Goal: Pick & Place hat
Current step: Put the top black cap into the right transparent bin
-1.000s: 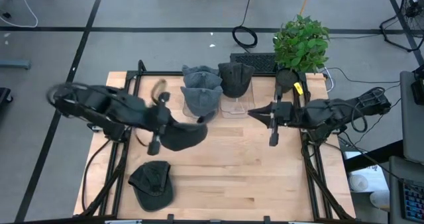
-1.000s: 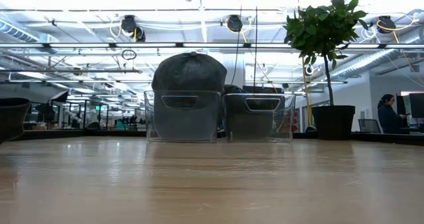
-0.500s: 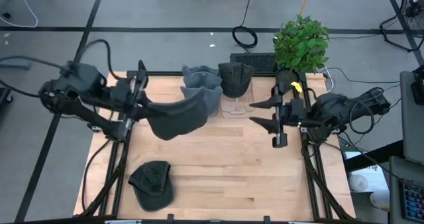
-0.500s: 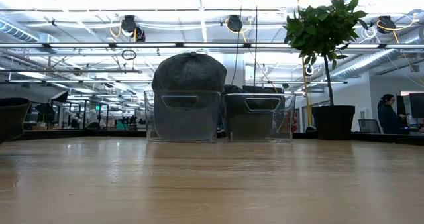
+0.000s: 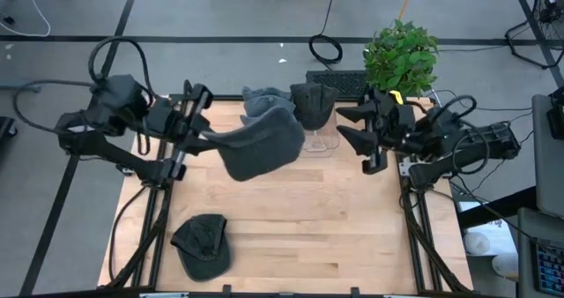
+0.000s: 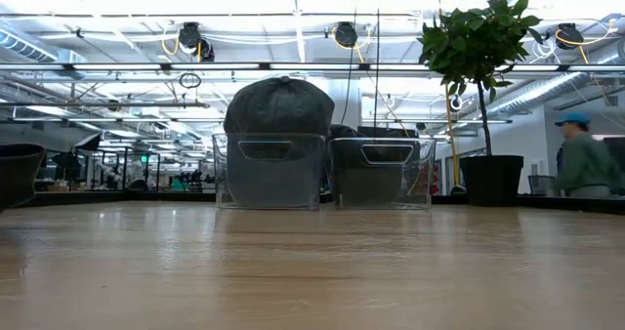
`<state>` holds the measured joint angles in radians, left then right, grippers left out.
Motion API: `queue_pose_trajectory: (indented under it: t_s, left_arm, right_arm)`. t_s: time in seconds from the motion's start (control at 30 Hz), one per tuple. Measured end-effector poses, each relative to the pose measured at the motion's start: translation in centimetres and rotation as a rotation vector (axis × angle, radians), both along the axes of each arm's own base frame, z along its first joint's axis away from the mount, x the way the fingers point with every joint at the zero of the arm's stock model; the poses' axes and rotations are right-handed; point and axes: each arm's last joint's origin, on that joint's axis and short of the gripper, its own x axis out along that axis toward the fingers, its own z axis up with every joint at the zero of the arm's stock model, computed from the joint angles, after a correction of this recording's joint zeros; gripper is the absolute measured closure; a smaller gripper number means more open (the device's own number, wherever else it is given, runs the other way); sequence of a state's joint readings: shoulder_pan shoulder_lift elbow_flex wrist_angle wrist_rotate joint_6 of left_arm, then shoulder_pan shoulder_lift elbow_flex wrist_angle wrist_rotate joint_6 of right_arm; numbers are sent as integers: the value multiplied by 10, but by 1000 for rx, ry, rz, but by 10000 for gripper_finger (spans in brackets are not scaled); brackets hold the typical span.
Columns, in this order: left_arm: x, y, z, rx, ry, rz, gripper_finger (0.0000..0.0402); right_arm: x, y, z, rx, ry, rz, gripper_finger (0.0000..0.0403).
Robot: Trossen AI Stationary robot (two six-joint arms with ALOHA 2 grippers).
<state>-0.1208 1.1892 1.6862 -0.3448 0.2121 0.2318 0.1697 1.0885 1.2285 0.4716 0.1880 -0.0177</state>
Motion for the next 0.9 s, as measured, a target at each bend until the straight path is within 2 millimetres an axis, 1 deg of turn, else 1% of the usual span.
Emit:
queue_pose_trajectory:
  t_s: [0.2, 0.33, 0.47, 0.6, 0.67, 0.83, 0.9]
  left_arm:
    - [19, 11, -10, -3, -153, -38, 394]
    - [26, 16, -14, -22, -235, -58, 394]
    - [31, 18, -17, -4, -349, -36, 394]
    - [34, 20, -15, 64, -482, 40, 394]
    - [39, 20, -17, 96, -509, 63, 394]
    - [65, 19, -28, 147, -558, 94, 394]
    - [74, 19, -31, 162, -590, 93, 394]
  right_arm:
    - [3, -18, 1, 14, -17, 99, 223]
    - [3, -30, 1, 38, -9, 251, 223]
    - [2, -33, 1, 42, 2, 368, 216]
    - [1, -34, 2, 48, -9, 339, 209]
    - [2, -34, 1, 46, -7, 334, 204]
    - [10, -35, 1, 62, -53, 348, 196]
    - [14, -35, -1, 80, -51, 326, 195]
